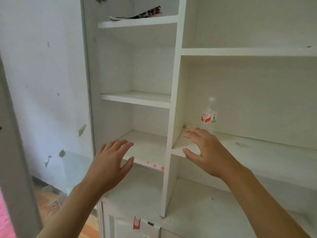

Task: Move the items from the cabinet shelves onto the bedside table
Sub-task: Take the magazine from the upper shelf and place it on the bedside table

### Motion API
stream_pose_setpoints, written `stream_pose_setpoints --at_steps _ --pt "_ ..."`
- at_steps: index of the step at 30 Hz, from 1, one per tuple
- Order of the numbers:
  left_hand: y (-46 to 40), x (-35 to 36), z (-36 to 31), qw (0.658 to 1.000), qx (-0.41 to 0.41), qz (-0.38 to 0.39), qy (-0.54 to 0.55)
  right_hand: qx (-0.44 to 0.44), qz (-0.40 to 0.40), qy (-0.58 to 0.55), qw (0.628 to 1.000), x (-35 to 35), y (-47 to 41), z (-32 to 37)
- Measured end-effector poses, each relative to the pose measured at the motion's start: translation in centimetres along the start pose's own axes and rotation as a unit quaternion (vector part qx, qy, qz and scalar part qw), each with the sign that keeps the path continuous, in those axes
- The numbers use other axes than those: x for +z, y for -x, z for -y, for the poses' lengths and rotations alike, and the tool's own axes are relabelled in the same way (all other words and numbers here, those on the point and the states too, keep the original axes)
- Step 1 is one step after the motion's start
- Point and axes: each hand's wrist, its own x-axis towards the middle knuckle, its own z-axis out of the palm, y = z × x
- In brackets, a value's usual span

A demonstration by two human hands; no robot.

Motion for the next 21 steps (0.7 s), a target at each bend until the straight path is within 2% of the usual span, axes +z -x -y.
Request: stream_pose_setpoints --at_steps 6,10,21 --pt "-4.4 -3.0 0.8 0.996 -0.002 -0.047 -0.074 -0.087 -0.022 0.015 0.996 -2.3 -6.2 -1.2" --pt "-9.3 -6.6 1.6 0.991 0.009 -0.093 -0.100 -0.136 -0.070 0.049 0.987 -5.6 -10.3 -0.9" --pt "-21.7 -13.3 4.8 0.971 0.068 -0.189 -0.132 -0.187 -0.173 0.146 0.956 -12.1 -20.6 1.2"
